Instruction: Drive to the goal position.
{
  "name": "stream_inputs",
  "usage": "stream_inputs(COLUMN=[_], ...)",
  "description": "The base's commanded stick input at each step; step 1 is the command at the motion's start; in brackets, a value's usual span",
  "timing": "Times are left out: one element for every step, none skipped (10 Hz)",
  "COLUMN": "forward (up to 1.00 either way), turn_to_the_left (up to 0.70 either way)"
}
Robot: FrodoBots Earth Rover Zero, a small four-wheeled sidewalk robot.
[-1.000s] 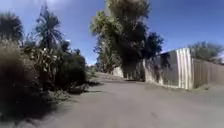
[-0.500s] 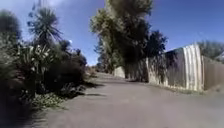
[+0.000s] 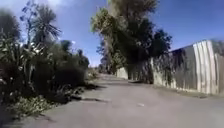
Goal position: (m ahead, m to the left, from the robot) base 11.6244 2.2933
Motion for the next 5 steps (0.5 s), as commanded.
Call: stream_inputs(forward=[1.00, 1.00, 1.00, 1.00, 1.00], turn_to_the_left=[0.00, 0.00, 0.00, 0.00, 0.00])
